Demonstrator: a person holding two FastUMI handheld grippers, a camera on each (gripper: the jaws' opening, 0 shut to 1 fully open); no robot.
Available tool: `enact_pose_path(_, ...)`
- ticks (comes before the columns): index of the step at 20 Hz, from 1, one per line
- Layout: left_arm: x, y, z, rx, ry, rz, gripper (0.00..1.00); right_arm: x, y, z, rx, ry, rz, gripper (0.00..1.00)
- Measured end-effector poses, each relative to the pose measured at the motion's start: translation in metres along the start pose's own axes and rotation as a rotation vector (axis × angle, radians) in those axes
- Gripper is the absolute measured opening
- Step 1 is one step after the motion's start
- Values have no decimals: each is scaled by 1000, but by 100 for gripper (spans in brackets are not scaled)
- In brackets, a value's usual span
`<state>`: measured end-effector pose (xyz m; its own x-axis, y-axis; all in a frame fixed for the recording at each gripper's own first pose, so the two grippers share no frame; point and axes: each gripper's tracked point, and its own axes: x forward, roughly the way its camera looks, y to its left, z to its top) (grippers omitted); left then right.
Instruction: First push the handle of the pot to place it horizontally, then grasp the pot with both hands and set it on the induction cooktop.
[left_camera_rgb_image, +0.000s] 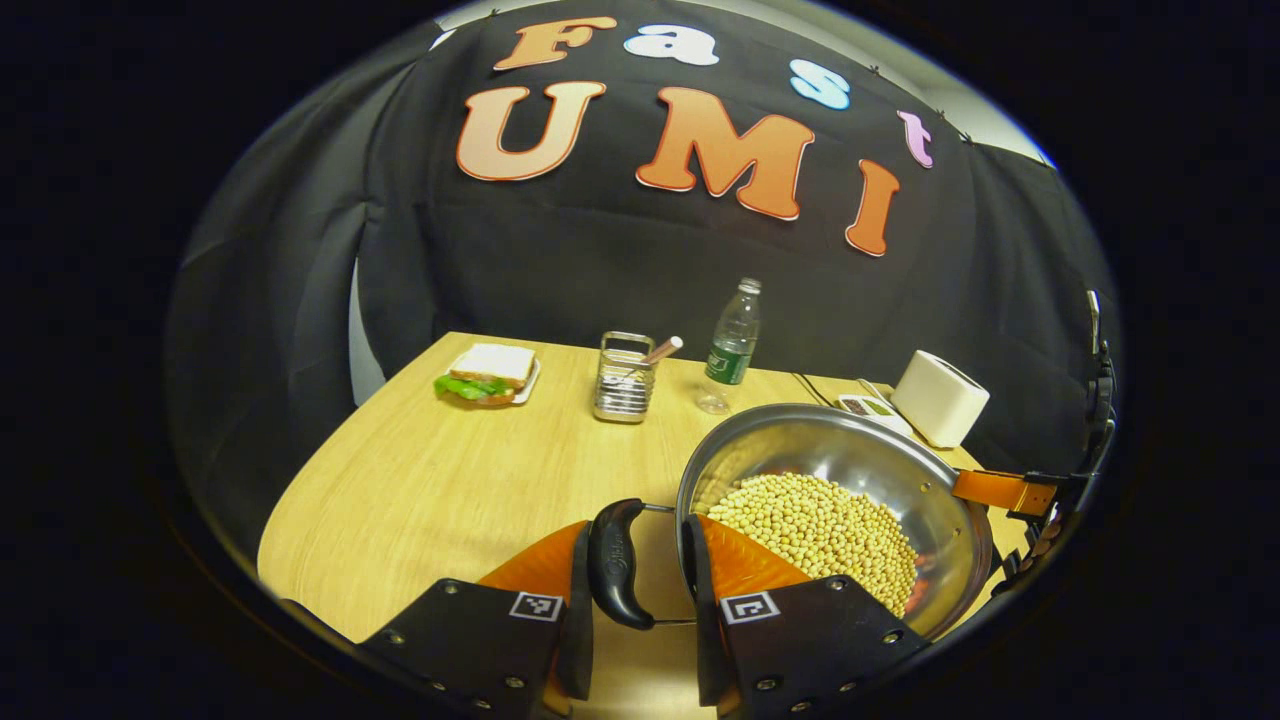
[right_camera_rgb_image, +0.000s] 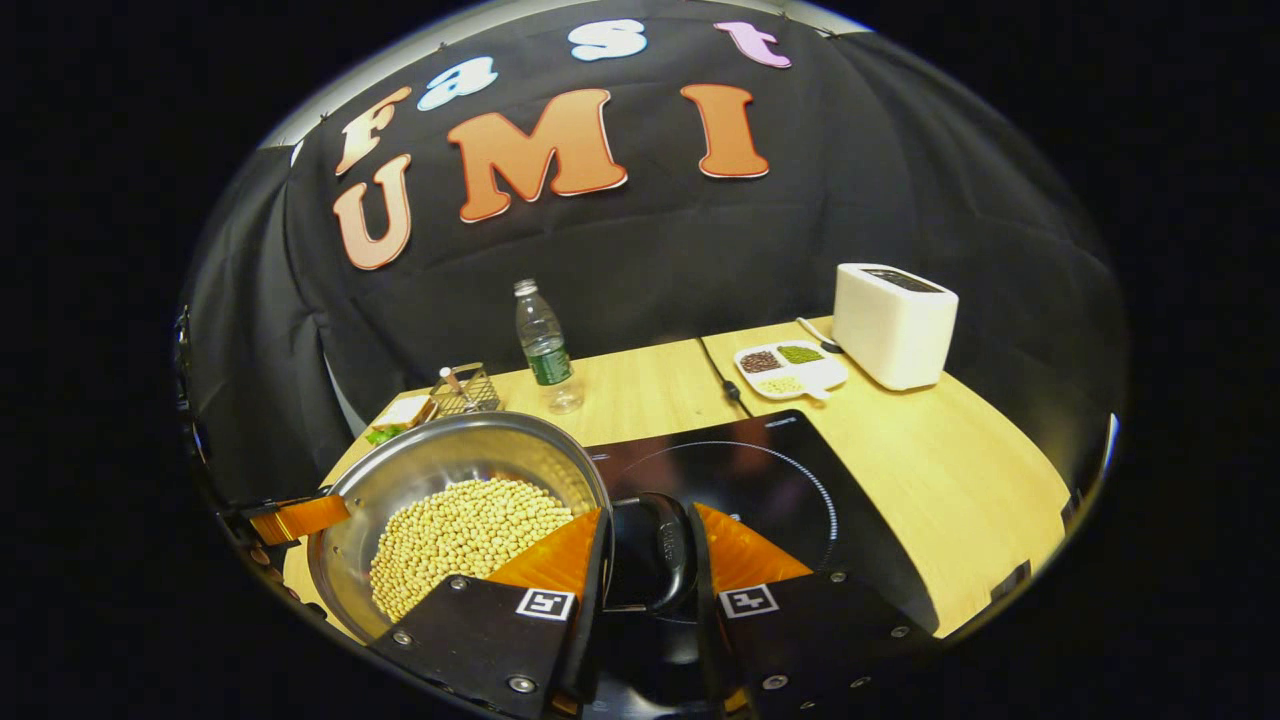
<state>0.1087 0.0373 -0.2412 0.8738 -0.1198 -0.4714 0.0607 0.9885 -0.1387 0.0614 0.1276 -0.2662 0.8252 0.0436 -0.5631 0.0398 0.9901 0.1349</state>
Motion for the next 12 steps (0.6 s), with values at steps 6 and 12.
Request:
enact_pose_path(6,27,-63,-6,27,39,-68,41,0,-62,4,60,6,-63,39)
enact_pose_path(12,44,-117,-9,0,58,-117,42,3,-113,16,96,0,-86,39)
